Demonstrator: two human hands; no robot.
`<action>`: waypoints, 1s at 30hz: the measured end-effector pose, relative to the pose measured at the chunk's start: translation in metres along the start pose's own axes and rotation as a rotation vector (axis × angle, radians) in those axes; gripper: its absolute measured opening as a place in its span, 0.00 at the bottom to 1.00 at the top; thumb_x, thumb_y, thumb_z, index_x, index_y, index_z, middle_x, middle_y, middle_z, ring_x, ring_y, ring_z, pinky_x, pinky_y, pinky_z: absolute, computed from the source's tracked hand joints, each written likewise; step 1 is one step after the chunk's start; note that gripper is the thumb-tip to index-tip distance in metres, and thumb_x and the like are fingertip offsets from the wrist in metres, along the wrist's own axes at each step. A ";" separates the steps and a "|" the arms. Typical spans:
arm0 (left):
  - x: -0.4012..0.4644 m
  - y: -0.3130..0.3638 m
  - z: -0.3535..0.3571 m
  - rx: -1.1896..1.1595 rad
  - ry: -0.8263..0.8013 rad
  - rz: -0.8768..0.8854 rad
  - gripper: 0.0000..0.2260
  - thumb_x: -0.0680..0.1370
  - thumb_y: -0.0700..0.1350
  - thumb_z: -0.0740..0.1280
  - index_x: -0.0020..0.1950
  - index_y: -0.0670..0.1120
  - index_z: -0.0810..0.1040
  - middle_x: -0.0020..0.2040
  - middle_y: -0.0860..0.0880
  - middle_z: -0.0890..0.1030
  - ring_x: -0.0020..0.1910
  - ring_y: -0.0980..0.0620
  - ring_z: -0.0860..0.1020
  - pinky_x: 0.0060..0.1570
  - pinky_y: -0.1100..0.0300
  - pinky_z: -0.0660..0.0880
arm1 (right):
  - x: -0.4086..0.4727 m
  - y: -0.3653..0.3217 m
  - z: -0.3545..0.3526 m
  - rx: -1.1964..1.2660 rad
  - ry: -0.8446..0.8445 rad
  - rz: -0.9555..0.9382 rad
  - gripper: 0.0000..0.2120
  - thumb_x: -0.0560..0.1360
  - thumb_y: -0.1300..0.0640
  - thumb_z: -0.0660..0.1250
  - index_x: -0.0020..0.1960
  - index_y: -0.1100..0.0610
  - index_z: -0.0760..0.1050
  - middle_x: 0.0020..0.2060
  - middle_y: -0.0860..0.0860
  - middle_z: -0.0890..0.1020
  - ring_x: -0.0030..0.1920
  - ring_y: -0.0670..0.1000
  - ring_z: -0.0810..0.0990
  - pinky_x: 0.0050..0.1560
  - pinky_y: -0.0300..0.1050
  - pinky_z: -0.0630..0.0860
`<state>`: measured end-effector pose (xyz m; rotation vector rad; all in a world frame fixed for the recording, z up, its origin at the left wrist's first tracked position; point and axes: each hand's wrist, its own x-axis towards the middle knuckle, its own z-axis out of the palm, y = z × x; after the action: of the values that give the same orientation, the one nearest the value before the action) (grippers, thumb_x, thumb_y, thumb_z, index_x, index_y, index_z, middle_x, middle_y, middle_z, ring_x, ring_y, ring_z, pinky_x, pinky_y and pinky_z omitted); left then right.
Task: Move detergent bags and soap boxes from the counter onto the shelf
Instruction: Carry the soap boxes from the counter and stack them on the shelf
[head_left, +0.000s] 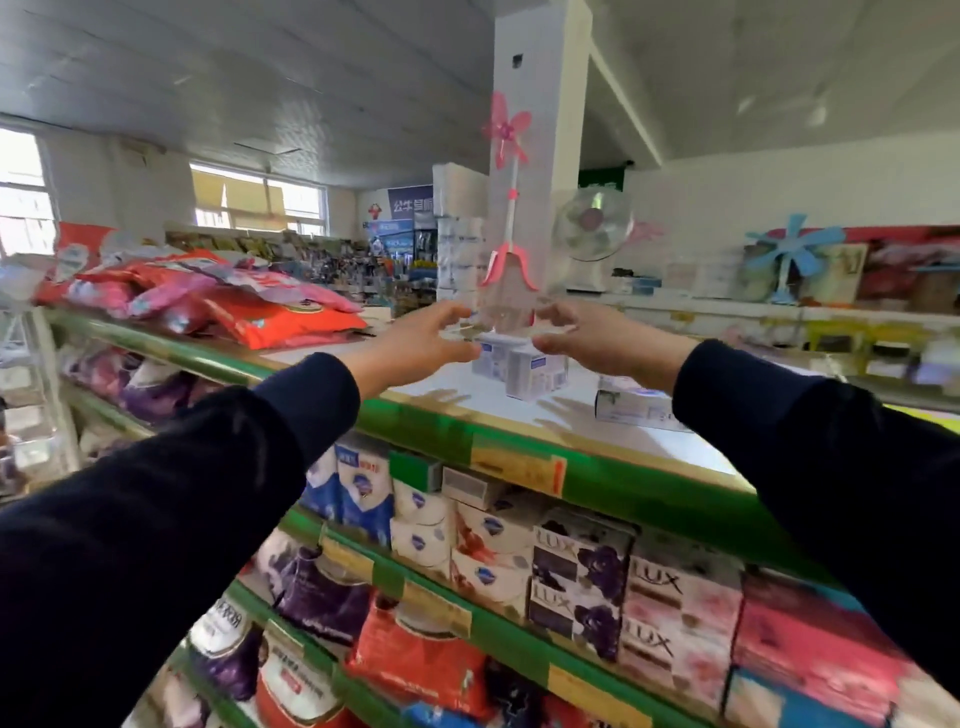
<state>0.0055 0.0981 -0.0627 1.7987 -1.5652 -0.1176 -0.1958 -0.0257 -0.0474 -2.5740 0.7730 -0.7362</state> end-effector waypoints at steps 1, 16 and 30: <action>0.014 -0.008 0.001 0.009 -0.016 0.016 0.27 0.81 0.49 0.69 0.79 0.48 0.66 0.78 0.49 0.69 0.75 0.49 0.68 0.67 0.58 0.65 | 0.009 0.002 0.003 -0.048 0.000 0.012 0.25 0.81 0.51 0.66 0.76 0.54 0.68 0.73 0.53 0.74 0.58 0.48 0.73 0.51 0.38 0.68; 0.137 -0.036 0.043 0.302 -0.282 0.230 0.17 0.87 0.47 0.55 0.65 0.40 0.79 0.65 0.42 0.78 0.63 0.43 0.75 0.64 0.51 0.69 | 0.051 0.015 0.029 -0.321 -0.185 0.016 0.19 0.85 0.50 0.59 0.74 0.54 0.70 0.70 0.53 0.75 0.61 0.50 0.76 0.59 0.40 0.69; 0.130 -0.067 0.004 0.102 -0.293 0.231 0.18 0.79 0.30 0.63 0.61 0.52 0.77 0.66 0.54 0.75 0.66 0.51 0.73 0.52 0.62 0.72 | 0.060 0.029 0.013 -0.162 -0.120 0.170 0.32 0.77 0.71 0.64 0.77 0.50 0.65 0.77 0.52 0.65 0.70 0.53 0.70 0.64 0.46 0.71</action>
<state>0.0912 -0.0196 -0.0537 1.7207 -2.0081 -0.2018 -0.1577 -0.0816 -0.0485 -2.6235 1.0350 -0.4810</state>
